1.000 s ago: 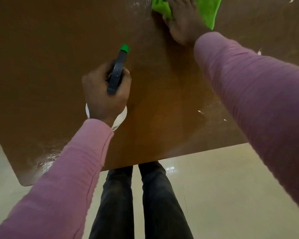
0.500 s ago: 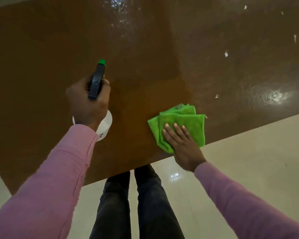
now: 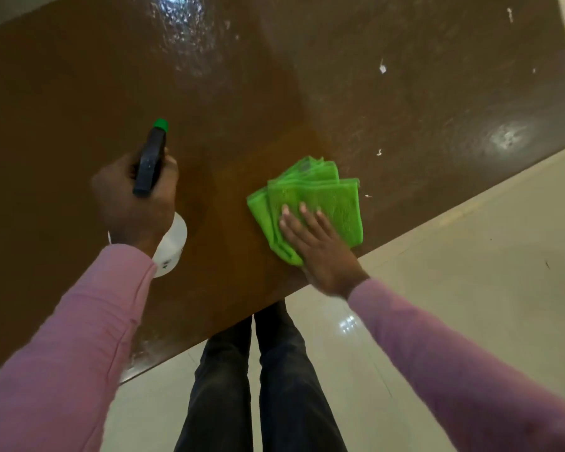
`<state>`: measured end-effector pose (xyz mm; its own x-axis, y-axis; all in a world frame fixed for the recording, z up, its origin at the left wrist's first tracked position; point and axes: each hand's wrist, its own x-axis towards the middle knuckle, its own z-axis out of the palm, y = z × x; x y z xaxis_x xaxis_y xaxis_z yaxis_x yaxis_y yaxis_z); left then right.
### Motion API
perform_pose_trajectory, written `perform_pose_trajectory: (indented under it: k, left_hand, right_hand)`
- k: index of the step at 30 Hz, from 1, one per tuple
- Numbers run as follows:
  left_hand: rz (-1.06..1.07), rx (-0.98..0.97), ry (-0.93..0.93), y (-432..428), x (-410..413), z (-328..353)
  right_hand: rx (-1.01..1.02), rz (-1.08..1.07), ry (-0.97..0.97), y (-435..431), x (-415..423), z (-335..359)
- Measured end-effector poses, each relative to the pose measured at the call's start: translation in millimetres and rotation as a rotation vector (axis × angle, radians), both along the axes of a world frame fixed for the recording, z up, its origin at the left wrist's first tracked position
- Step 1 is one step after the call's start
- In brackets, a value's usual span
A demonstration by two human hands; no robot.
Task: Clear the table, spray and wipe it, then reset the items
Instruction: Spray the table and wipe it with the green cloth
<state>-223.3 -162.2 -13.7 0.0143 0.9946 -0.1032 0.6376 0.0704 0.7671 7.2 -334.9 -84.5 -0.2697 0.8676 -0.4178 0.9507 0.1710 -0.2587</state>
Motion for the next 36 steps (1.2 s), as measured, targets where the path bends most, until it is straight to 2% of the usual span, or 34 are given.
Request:
perform_pose_trajectory:
  k: [3, 7, 11, 14, 19, 25, 29, 33, 36]
  left_hand:
    - [-0.026, -0.038, 0.006, -2.2, -0.4, 1.9]
    - [-0.070, -0.074, 0.020, -0.9, 1.3, 6.7]
    - [-0.146, -0.098, 0.015, 2.7, 3.9, 4.3]
    - [-0.285, -0.257, 0.035, 1.8, 8.2, -5.4]
    - [-0.518, -0.447, 0.079, -13.4, 33.7, -10.8]
    - [-0.744, -0.355, 0.140, -32.6, 96.2, 1.4]
    - [-0.810, -0.327, 0.182, -41.1, 133.8, 8.3]
    - [-0.904, -0.264, 0.285, -57.5, 152.9, 13.5]
    - [-0.890, -0.284, 0.276, -59.4, 159.5, 11.0]
  right_hand:
    - [-0.059, 0.036, -0.037, -59.0, -6.2, -0.3]
    - [-0.031, 0.095, -0.048, -61.1, 17.9, -3.4]
    - [-0.029, -0.168, -0.058, -51.7, 26.4, 1.3]
    - [-0.047, -0.228, -0.018, -53.1, -11.5, 3.6]
    - [-0.102, -0.180, 0.027, -53.2, -51.6, -0.6]
    - [-0.087, -0.244, 0.066, -55.3, -52.0, -4.4]
    - [-0.042, -0.278, 0.081, -57.0, -55.2, -3.5]
    - [-0.088, -0.288, 0.105, -53.8, -54.8, -2.4]
    - [-0.080, -0.274, 0.078, -52.9, -54.9, -1.1]
